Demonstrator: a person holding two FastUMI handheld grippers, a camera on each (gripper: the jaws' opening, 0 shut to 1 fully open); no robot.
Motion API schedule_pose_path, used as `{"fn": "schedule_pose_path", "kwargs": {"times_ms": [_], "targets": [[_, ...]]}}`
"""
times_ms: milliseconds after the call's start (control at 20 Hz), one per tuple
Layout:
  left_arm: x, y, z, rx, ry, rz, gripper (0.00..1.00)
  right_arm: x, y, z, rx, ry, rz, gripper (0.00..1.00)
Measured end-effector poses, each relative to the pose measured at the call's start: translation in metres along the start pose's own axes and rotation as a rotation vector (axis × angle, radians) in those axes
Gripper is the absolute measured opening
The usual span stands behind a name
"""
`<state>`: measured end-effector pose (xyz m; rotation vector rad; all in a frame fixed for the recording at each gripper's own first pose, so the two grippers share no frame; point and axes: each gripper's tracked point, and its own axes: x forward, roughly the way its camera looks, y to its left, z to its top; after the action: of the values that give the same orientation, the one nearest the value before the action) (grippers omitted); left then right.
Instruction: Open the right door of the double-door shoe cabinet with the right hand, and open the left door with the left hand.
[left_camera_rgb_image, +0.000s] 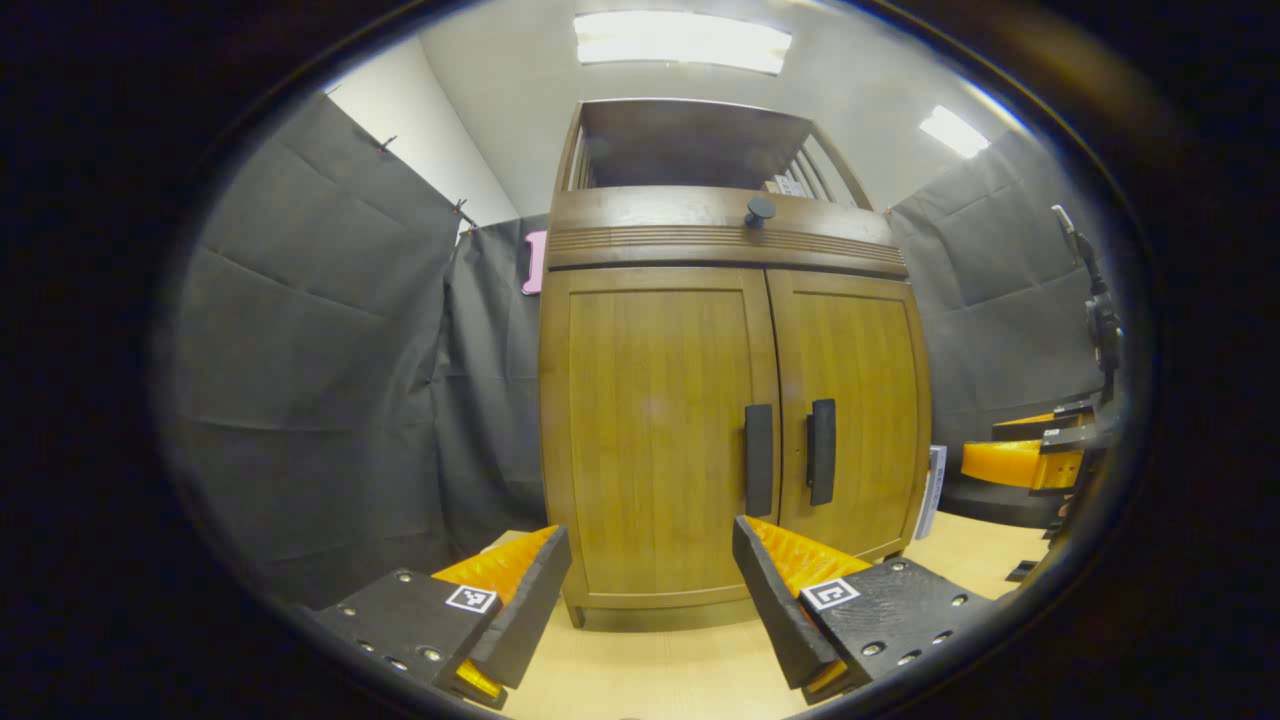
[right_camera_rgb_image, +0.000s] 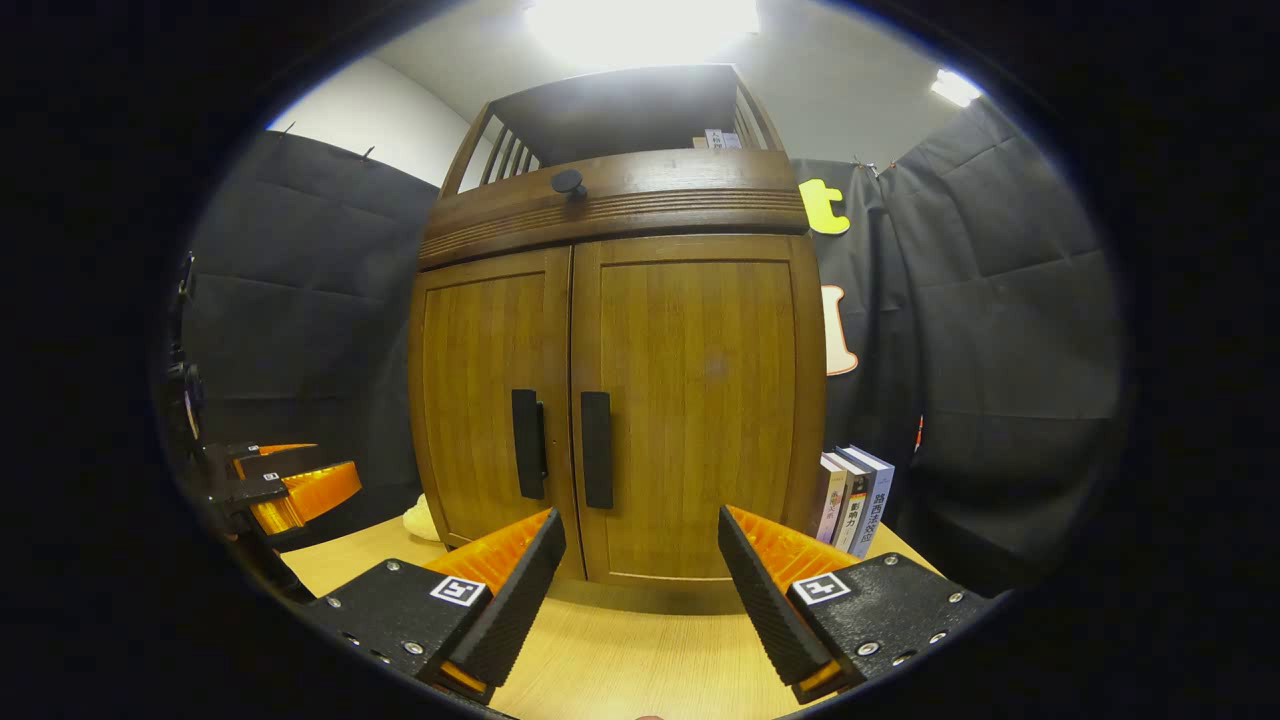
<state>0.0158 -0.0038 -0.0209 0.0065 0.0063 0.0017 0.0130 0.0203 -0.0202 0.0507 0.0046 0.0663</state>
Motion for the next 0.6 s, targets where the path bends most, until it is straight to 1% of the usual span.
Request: {"fn": "schedule_pose_path", "kwargs": {"times_ms": [150,250,400,600], "targets": [[0.0,0.0016,-0.0018,0.001,0.002,-0.003,0.94,0.0007,0.0023,-0.0002,0.02,-0.001,0.008,0.95],[-0.0001,0.0001,-0.0015,-0.019,0.003,-0.015,0.94,0.0031,0.0028,-0.0009,0.026,-0.005,0.017,0.95],[0.0019,0.0007,-0.0055,-0.043,0.017,-0.027,0.94,0.008,0.0028,-0.0026,0.007,0.014,0.029,0.95],[-0.0006,0.0022,-0.0039,-0.041,0.05,0.019,0.94,0.0061,0.0037,-0.0055,0.024,0.032,0.025,0.95]]}}
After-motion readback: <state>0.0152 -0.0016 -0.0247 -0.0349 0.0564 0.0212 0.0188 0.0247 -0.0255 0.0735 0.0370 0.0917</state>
